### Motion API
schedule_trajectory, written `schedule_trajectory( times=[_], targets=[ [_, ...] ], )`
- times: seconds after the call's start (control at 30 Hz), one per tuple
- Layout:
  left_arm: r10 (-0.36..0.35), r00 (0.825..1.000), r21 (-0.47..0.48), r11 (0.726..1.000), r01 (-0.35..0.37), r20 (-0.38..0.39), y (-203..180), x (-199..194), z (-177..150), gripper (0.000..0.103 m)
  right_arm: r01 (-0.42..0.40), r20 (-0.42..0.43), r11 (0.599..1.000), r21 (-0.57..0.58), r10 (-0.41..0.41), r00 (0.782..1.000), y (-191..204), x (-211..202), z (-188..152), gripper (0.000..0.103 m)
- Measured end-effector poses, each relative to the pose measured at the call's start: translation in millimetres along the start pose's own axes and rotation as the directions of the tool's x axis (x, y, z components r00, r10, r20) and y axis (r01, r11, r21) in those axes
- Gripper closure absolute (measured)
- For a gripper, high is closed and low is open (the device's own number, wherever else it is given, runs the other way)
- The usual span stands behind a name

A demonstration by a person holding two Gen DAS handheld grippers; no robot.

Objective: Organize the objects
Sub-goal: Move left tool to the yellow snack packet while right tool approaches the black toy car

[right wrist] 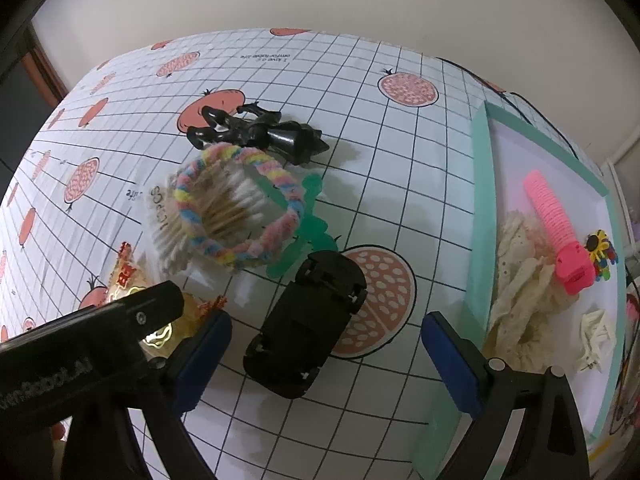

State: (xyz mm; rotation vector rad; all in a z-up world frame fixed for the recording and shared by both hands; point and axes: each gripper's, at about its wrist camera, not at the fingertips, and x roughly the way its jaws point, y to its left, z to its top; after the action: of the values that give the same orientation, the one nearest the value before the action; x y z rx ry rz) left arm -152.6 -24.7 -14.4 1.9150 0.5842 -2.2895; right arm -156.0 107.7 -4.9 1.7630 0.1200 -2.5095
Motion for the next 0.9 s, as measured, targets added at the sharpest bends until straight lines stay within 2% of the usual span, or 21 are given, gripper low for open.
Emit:
schedule_trajectory(
  times=[0.07,0.43,0.5,0.63,0.9],
  targets=[
    [-0.002,1.000,-0.006,1.000,0.002,0.006,-3.9,2.5,0.7,0.016,-0.001,-0.004,1.000,-0.003,0.001,1.000,0.2,0.4,0.8,0.006],
    [0.068,0.997,0.041,0.997,-0.070,0.045,-28.7,10.9,-2.6,0.019,-0.003,-0.019,1.000,-0.006,0.003,1.000,0.3,3.5,0.6,0.006],
    [0.083,0.995,0.056,0.995,-0.086,0.052,-33.7,12.6,-3.5,0.021,0.000,-0.024,1.000,-0.005,0.000,1.000,-0.7,4.0,-0.2,0.014],
    [0.135,0.988,0.104,0.984,-0.142,0.070,-42.7,15.7,-5.8,0.025,0.013,-0.031,1.000,-0.004,-0.013,0.999,-4.3,4.8,-1.1,0.016],
    [0.190,0.979,0.168,0.965,-0.201,0.077,-51.8,19.6,-9.9,0.028,0.019,-0.035,1.000,0.003,-0.019,0.999,-7.8,3.7,-2.8,0.025]
  ],
)
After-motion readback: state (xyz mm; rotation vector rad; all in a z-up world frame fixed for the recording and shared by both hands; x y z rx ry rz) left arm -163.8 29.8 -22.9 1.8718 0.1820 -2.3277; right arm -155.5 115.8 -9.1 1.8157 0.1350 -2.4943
